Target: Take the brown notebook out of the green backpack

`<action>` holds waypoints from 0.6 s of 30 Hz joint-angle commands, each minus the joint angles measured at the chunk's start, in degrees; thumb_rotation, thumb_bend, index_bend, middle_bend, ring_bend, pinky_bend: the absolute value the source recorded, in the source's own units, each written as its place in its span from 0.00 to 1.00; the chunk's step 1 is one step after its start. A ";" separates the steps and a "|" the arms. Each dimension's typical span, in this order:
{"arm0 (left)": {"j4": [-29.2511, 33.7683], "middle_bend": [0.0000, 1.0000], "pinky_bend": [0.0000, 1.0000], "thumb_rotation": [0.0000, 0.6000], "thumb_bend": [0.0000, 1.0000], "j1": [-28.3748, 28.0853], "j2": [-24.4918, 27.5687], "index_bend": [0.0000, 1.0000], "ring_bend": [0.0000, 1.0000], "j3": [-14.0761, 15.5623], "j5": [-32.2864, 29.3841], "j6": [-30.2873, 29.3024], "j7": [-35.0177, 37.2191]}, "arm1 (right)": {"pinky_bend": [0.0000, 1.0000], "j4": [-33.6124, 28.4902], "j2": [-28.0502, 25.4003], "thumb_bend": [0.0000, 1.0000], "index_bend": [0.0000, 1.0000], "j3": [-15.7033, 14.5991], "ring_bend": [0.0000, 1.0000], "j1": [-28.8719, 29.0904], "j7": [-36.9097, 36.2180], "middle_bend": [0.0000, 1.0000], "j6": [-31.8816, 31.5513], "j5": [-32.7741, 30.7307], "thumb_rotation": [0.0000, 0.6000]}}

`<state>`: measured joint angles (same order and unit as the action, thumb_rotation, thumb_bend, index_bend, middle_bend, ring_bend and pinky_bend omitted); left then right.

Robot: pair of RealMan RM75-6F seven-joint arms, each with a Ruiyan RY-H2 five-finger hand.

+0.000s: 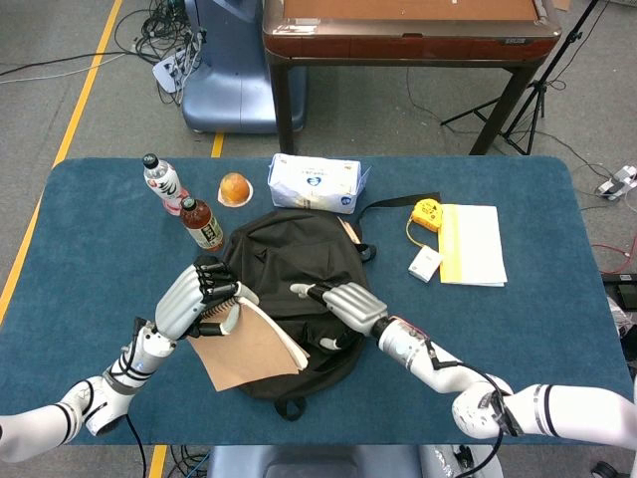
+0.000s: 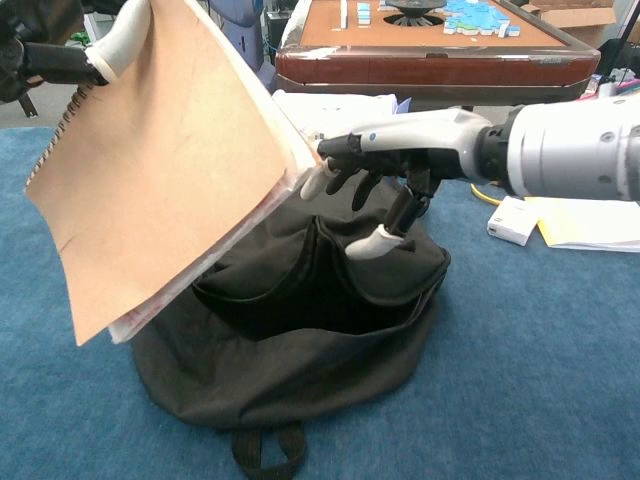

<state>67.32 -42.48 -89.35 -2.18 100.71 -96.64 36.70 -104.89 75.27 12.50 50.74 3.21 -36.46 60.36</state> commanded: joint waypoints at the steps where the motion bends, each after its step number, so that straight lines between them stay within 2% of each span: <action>1: 0.80 0.84 0.51 1.00 0.57 0.28 1.07 0.70 0.71 -0.58 -1.02 1.59 -0.41 | 0.22 -4.26 -4.15 0.15 0.00 -0.31 0.10 -2.89 -4.65 0.14 -1.14 7.16 1.00; 7: 1.39 0.84 0.51 1.00 0.57 -0.01 1.81 0.69 0.70 -1.55 -2.67 4.92 -0.43 | 0.22 -7.40 -10.00 0.08 0.00 -0.72 0.10 -6.87 -11.82 0.14 -4.27 13.87 1.00; 10: 1.98 0.84 0.51 1.00 0.57 -0.39 2.04 0.69 0.70 -1.80 -4.01 7.95 -0.26 | 0.22 -7.72 -12.31 0.08 0.00 -0.78 0.10 -9.29 -14.32 0.14 -8.24 17.60 1.00; 13: 2.44 0.83 0.51 1.00 0.57 -1.04 1.70 0.68 0.69 -2.20 -5.57 11.45 -0.39 | 0.22 -7.41 -13.46 0.08 0.00 -0.86 0.10 -11.55 -14.73 0.14 -13.03 20.05 1.00; 18: 1.80 0.82 0.51 1.00 0.56 -3.67 0.60 0.66 0.68 -2.54 -8.38 20.67 -3.22 | 0.22 -6.74 -13.76 0.08 0.00 -0.40 0.10 -13.73 -15.07 0.14 -18.62 21.39 1.00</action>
<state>69.39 -44.62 -88.08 -4.40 94.08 -79.94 35.19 -111.86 61.95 11.92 38.29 -11.48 -53.19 80.74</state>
